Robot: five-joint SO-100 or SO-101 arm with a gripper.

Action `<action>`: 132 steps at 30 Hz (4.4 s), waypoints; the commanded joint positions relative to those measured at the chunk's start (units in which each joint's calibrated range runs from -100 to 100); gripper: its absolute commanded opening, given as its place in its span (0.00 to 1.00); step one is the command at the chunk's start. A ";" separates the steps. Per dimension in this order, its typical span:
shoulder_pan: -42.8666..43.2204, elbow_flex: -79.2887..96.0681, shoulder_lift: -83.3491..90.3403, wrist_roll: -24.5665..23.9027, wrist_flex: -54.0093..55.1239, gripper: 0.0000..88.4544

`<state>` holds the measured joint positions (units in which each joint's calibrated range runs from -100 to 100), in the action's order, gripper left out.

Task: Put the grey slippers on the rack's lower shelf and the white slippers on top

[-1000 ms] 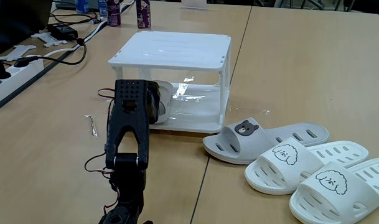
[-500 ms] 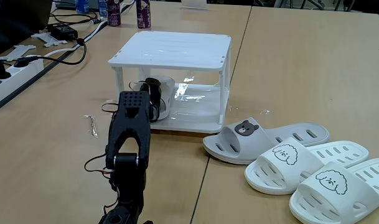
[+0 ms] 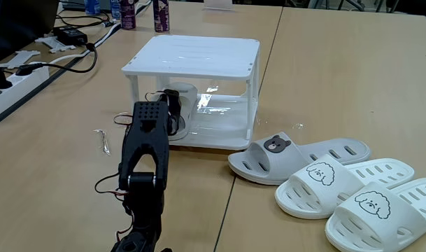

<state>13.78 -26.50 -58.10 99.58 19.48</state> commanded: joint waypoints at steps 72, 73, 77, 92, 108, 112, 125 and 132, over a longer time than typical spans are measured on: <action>3.49 67.51 53.18 0.42 14.85 0.36; 3.40 69.94 55.79 0.42 14.85 0.36; 3.57 83.74 68.41 0.42 14.85 0.27; -1.20 125.15 87.17 0.42 44.10 0.01; -21.02 112.34 41.82 0.42 59.98 0.01; -25.46 107.74 38.12 0.42 59.98 0.01; -30.15 81.49 29.03 0.42 59.72 0.25; -30.15 67.06 19.95 0.42 59.20 0.33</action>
<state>-15.96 48.16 -36.00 99.63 78.20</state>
